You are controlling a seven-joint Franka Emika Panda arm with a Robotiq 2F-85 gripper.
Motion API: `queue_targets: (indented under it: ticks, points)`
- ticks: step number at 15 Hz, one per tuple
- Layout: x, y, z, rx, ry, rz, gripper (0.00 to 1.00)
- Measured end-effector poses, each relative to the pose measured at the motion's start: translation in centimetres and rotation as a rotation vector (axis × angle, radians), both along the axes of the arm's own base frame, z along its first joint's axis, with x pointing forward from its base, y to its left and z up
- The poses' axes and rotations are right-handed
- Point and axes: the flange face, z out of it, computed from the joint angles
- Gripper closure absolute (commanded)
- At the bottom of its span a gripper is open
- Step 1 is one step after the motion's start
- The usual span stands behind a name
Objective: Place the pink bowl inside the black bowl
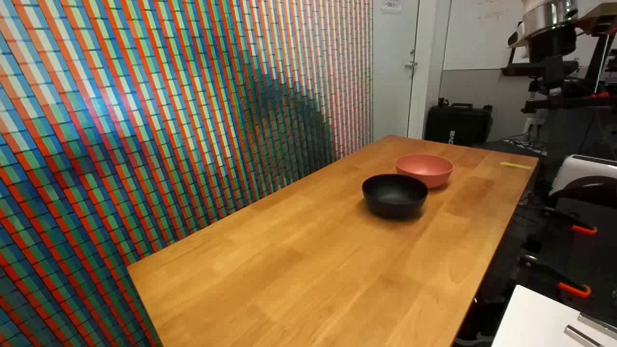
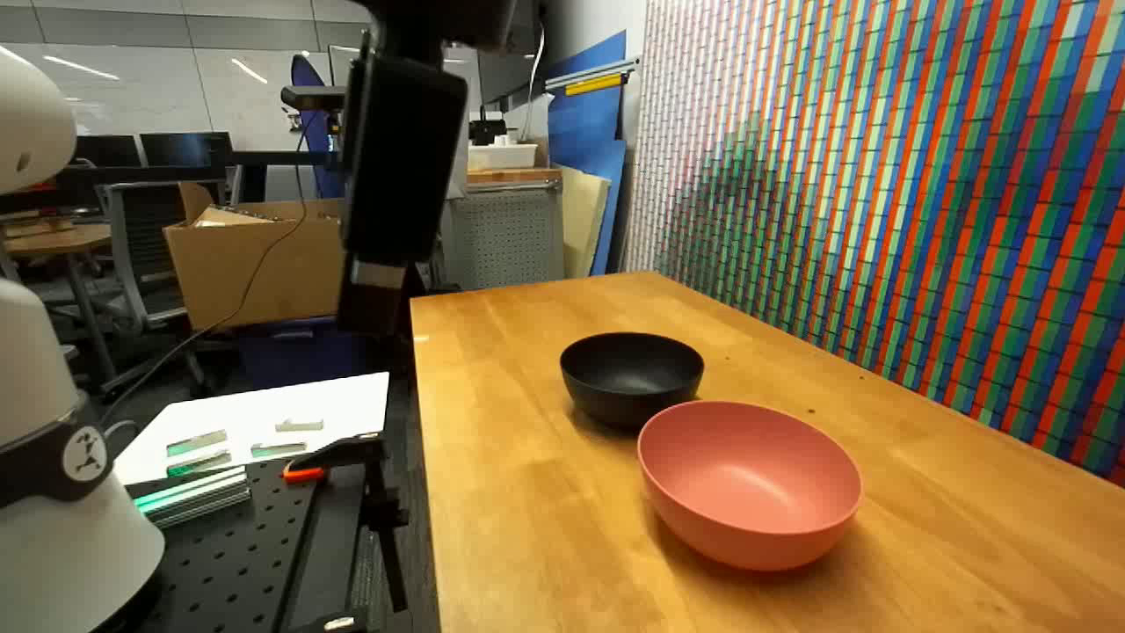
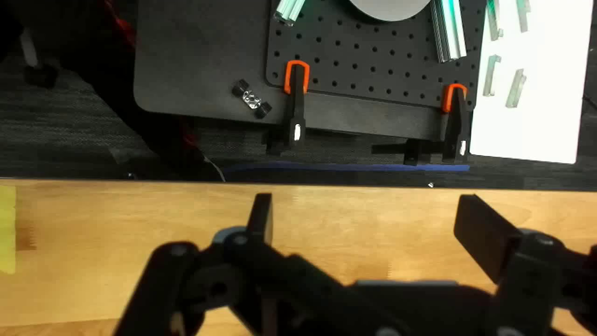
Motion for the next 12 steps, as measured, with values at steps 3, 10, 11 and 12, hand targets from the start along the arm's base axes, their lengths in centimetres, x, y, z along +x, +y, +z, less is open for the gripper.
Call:
queue_targets:
  ticks: [3, 10, 11, 12]
  points:
    - [0.1, 0.1, 0.0, -0.002, -0.001, 0.003, 0.0]
    - [2.8, 0.2, 1.4, -0.042, -0.127, -0.034, 0.0]
    - [4.1, 0.5, 1.7, -0.061, -0.171, -0.047, 0.0]
    - [5.6, 0.9, 1.8, -0.079, -0.21, -0.059, 0.0]
